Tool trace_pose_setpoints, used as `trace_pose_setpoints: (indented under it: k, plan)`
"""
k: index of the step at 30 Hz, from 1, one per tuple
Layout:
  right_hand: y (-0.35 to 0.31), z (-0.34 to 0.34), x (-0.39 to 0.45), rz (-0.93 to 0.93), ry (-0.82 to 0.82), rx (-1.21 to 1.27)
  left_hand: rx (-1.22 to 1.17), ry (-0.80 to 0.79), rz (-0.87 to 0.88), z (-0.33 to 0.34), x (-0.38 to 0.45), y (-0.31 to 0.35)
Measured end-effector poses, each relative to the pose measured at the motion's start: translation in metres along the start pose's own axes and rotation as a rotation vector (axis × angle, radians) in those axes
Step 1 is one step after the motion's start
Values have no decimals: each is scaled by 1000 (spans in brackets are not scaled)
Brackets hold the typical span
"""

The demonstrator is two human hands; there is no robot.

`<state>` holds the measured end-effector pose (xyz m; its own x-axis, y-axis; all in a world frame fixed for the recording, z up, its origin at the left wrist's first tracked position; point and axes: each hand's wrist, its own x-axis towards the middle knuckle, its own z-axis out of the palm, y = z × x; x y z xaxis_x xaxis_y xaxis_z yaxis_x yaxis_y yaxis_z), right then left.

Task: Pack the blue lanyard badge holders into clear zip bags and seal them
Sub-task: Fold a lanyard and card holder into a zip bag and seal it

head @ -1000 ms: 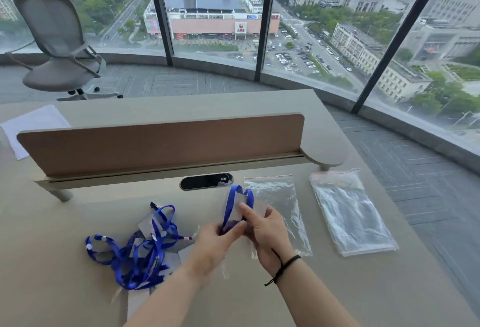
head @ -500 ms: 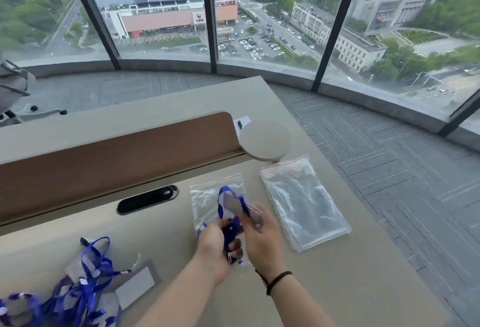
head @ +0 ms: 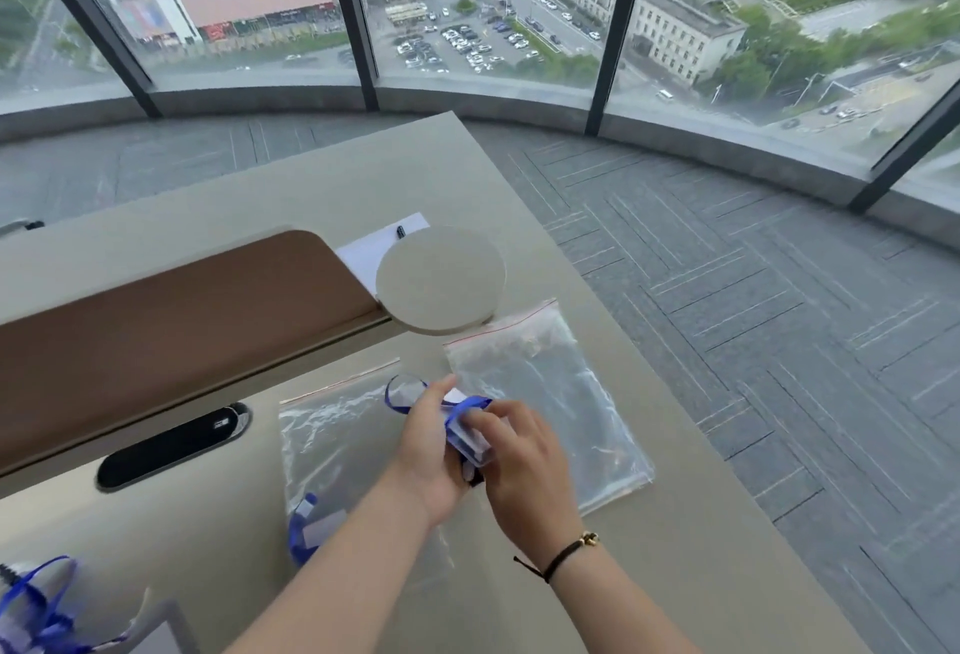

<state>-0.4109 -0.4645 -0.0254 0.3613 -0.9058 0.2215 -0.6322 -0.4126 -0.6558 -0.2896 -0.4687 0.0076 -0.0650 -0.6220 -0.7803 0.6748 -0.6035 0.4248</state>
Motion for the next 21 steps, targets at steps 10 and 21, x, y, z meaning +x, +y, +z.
trace_pose_setpoints:
  k: [10, 21]
  plan:
    - [63, 10, 69, -34, -258, 35, 36, 284, 126, -4, 79, 19]
    - [116, 42, 175, 315, -460, -325, 158, 393, 176, -14, 123, 22]
